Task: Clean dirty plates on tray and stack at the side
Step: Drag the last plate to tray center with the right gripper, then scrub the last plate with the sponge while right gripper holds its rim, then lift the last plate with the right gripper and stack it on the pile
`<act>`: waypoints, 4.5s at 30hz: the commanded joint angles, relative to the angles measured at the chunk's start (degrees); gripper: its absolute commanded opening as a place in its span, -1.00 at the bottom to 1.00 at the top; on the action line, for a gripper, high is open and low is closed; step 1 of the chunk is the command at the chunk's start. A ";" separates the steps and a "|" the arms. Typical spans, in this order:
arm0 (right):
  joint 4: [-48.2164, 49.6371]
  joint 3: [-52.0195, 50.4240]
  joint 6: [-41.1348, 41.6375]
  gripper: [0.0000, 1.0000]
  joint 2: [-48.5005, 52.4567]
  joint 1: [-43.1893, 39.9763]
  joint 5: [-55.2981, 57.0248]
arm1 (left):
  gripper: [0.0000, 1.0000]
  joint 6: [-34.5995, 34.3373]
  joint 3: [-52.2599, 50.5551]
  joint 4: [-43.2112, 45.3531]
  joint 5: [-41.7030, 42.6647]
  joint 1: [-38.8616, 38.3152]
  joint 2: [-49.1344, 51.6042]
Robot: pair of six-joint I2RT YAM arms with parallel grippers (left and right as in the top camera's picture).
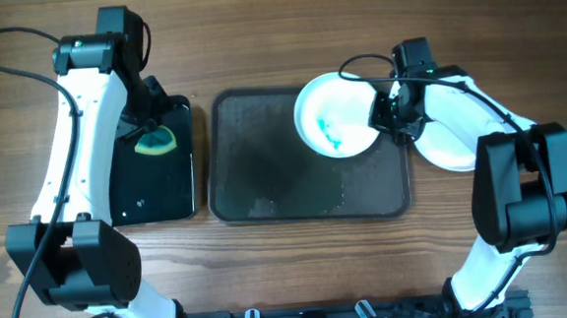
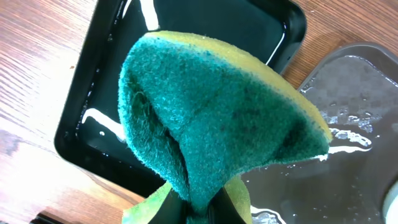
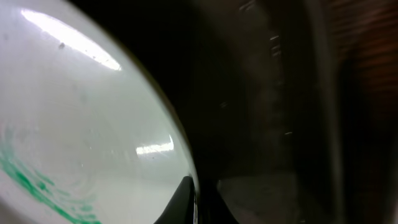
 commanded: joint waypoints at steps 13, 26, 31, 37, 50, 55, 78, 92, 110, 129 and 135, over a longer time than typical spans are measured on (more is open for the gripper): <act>-10.67 0.11 -9.33 -0.45 0.85 11.28 -8.94 | -0.92 -2.80 -3.19 8.85 10.84 -8.15 -0.79; 1.05 0.02 -20.52 -0.91 3.87 9.77 -6.21 | -0.92 -4.50 -15.39 24.06 16.04 -14.21 -0.76; -1.20 -0.07 -9.27 -0.91 4.07 9.77 -10.56 | -0.92 -4.52 -15.39 25.42 16.02 -16.74 -0.48; -2.23 -0.07 -3.52 -0.91 4.07 9.99 -13.66 | -0.92 -4.52 -15.39 29.40 15.96 -20.72 4.57; -1.70 -0.07 -3.15 -0.91 4.07 9.97 -12.87 | -0.92 3.19 -15.39 28.57 27.02 -29.03 17.97; -1.79 -0.07 -3.17 -0.91 4.07 9.94 -12.76 | -0.92 12.22 -15.39 30.16 37.00 -31.58 17.97; -1.16 -2.32 -2.51 -0.91 4.09 9.97 -10.84 | -0.92 3.76 -15.39 24.76 18.47 -26.80 17.97; -1.14 -2.32 -2.54 -0.91 4.09 9.97 -12.22 | -0.92 2.69 -15.39 40.24 10.54 -26.67 17.97; -1.42 -2.29 -3.82 -0.91 3.39 9.99 -7.34 | -0.92 -7.06 -3.85 13.55 -3.96 -17.57 6.14; -11.13 -2.25 1.62 -0.91 -22.34 30.64 59.21 | -0.92 0.48 -3.93 7.43 2.78 -8.74 0.72; -10.84 -2.25 -4.15 -0.92 -22.73 38.75 78.36 | -0.92 0.46 -4.04 7.43 2.80 -8.79 1.11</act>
